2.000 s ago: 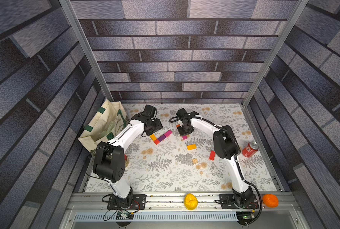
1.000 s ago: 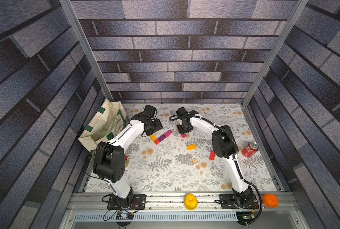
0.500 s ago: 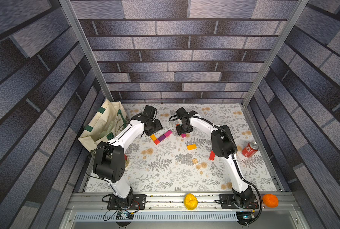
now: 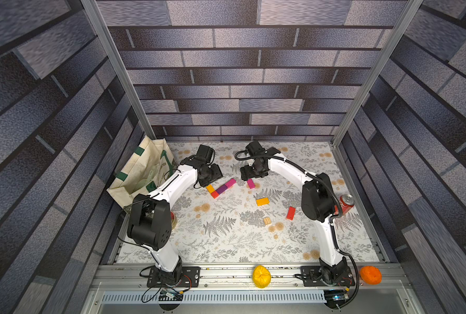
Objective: Assemble the letter v with building blocks
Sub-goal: Assemble the building block at the center of the board.
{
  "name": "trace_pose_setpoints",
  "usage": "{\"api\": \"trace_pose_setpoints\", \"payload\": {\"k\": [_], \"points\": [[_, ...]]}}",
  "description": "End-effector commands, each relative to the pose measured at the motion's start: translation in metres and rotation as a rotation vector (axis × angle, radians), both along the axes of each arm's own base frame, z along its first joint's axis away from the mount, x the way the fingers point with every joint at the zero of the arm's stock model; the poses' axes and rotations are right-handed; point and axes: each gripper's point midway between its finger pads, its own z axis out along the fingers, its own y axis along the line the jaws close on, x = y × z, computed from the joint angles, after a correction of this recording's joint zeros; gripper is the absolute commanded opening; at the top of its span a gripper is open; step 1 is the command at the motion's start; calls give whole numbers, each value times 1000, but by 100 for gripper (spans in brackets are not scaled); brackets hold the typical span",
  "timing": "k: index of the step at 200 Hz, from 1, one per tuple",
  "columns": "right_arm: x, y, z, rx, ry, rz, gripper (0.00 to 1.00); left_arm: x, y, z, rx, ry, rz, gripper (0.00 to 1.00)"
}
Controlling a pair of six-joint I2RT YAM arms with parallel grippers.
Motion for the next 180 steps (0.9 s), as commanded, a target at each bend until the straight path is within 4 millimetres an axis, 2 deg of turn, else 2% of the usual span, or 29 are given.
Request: {"api": "trace_pose_setpoints", "payload": {"k": [1, 53, 104, 152, 180], "points": [[-3, -2, 14, 79, 8, -27, 85, -6, 1, 5, 2, -5, -11, 65], [-14, -11, -24, 60, 84, -51, 80, -6, -5, 5, 3, -1, -21, 64], [0, -9, -44, 213, 150, -102, 78, -5, -6, 5, 7, 2, -24, 64], [4, -7, -65, 237, 201, -115, 76, -6, -5, 5, 18, 7, -25, 64], [6, -7, -73, 245, 215, -133, 70, -7, -5, 4, 22, 12, -25, 64]]}}
